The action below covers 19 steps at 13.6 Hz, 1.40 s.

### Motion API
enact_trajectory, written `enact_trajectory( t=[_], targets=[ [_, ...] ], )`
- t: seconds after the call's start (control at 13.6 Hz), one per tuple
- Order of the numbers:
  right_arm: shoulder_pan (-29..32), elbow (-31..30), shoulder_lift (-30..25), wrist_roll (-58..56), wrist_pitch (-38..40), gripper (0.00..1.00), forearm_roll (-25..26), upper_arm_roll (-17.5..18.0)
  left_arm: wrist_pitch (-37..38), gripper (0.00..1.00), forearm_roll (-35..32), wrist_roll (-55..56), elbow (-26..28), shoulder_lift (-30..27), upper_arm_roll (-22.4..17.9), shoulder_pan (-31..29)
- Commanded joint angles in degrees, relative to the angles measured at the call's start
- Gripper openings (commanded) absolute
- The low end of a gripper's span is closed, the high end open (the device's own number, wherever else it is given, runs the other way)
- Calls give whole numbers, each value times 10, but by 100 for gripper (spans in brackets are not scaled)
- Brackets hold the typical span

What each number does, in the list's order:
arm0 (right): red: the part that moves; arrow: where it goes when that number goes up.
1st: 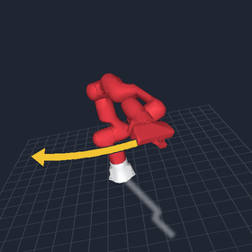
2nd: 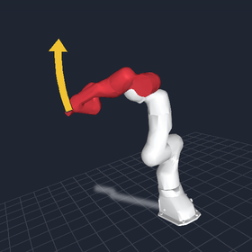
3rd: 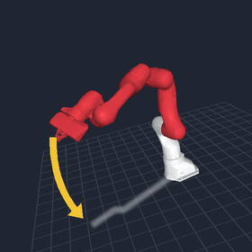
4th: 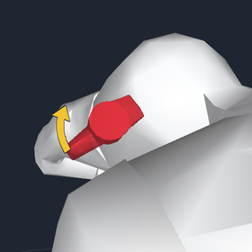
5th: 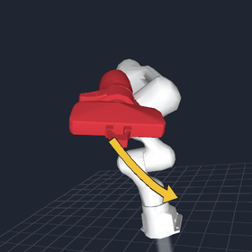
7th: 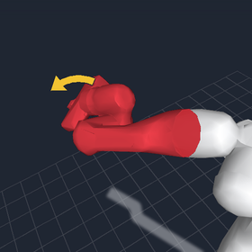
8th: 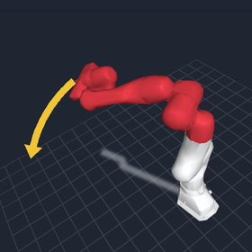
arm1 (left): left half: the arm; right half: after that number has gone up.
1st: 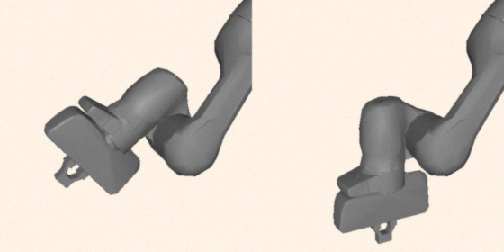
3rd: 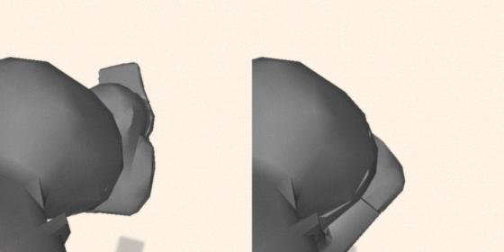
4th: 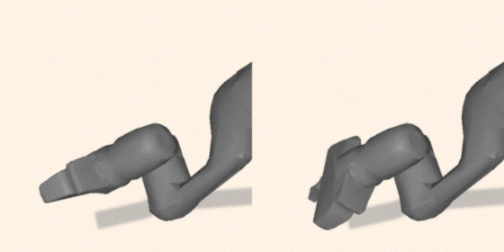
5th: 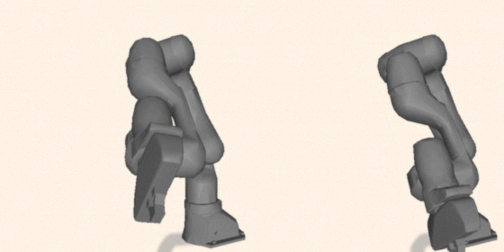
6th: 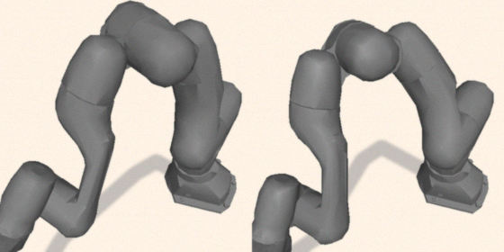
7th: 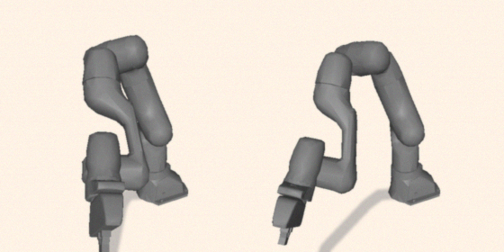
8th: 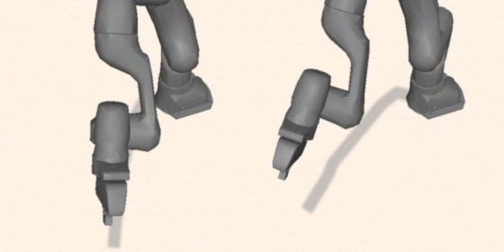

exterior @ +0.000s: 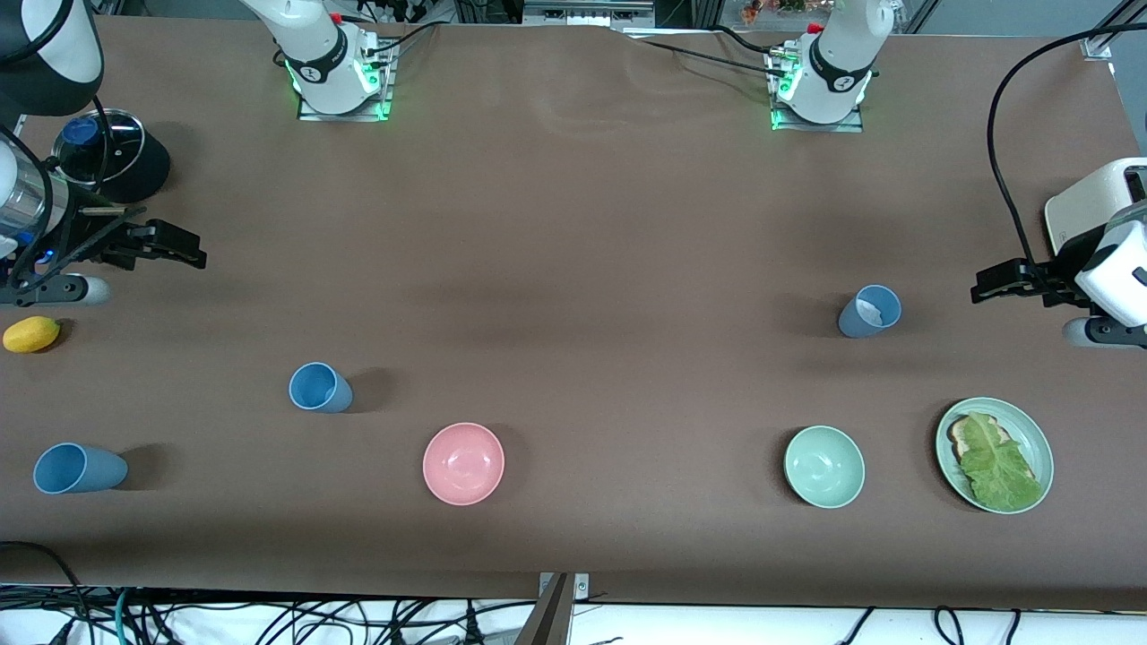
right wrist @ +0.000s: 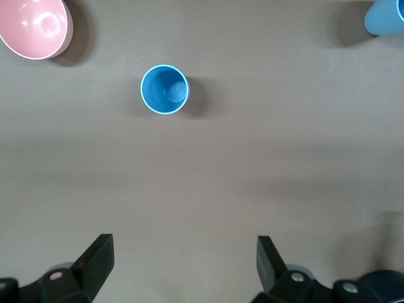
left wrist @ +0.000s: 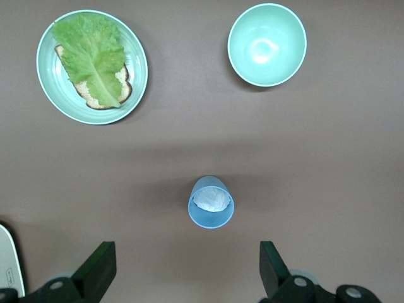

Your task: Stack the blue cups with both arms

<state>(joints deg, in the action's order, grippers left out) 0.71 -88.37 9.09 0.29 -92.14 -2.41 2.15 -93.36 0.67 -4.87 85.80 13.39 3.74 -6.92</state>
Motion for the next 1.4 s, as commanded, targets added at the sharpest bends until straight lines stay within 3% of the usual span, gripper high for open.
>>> enact_trajectory(
  t=[0.0, 1.33],
  targets=[
    [3, 1, 0, 6, -1, 100, -2, 1, 7, 100, -5, 6, -12, 1, 7, 3],
    [3, 5, 1, 4, 0, 100, 3, 1, 20, 100, -5, 6, -11, -9, 7, 3]
  ],
)
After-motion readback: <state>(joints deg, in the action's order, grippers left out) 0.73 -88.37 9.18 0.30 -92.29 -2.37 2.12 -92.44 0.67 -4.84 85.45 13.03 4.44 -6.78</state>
